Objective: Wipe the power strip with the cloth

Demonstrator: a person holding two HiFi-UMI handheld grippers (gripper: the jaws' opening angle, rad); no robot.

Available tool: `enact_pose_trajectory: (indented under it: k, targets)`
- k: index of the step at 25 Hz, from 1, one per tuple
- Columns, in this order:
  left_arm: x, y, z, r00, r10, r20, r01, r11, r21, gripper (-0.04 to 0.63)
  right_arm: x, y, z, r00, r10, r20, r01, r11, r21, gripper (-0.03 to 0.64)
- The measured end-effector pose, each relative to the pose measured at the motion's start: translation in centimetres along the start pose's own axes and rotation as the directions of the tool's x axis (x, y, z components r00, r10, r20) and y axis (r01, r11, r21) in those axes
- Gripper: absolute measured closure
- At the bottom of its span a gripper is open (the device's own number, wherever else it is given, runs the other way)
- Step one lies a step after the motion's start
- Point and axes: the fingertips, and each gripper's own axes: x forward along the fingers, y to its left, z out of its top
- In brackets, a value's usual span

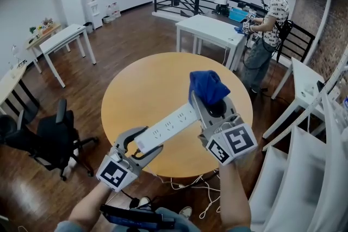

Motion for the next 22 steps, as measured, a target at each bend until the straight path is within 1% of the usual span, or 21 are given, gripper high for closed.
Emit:
enact_pose_trajectory:
  k: [4, 12, 14, 17, 22]
  targets:
    - [0.3, -0.3, -0.1, 1.000, -0.006, -0.010, 0.006, 1.000, 0.022, 0.313, 0.9, -0.1, 0.0, 1.000, 0.012, -0.019, -0.012, 1.000, 0.003, 0.557]
    - [0.4, -0.3, -0.3, 1.000, -0.004, -0.022, 0.005, 1.000, 0.020, 0.313, 2.1, 0.3, -0.4, 0.998, 0.035, -0.052, -0.035, 0.999, 0.001, 0.557]
    - [0.5, -0.3, -0.5, 0.999, -0.004, -0.033, 0.005, 1.000, 0.028, 0.313, 2.3, 0.5, -0.6, 0.997, 0.041, -0.059, -0.041, 0.999, -0.001, 0.557]
    - [0.8, -0.4, -0.8, 0.999, 0.002, -0.051, 0.000, 0.999, 0.043, 0.313, 2.6, 1.0, -0.7, 0.996, 0.052, -0.066, -0.053, 0.999, -0.009, 0.557]
    - [1.2, -0.2, -1.6, 0.997, 0.013, -0.072, -0.009, 0.999, 0.049, 0.313, 3.5, 2.6, -1.5, 0.993, 0.082, -0.086, -0.082, 0.997, 0.005, 0.557]
